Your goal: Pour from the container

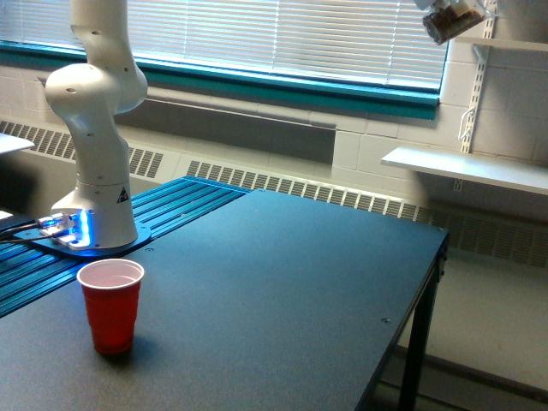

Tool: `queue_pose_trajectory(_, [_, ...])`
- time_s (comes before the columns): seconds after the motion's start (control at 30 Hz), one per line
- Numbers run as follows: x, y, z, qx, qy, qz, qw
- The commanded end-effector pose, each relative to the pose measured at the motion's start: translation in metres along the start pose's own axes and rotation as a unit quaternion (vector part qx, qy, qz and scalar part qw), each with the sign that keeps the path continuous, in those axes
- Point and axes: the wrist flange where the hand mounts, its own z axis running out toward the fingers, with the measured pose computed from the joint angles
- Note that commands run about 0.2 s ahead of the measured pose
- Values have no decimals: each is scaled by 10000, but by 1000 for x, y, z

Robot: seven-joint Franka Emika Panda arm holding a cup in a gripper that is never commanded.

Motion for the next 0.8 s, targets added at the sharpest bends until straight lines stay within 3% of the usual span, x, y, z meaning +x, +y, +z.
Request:
queue_pose_trajectory(0.03, [-5,-23,-42,209,242,-158,9994])
queue_pose_trajectory(0.47, [1,-5,-41,84,350,-68,9993])
queue_pose_trajectory(0.8, [8,41,-36,-191,464,159,9986])
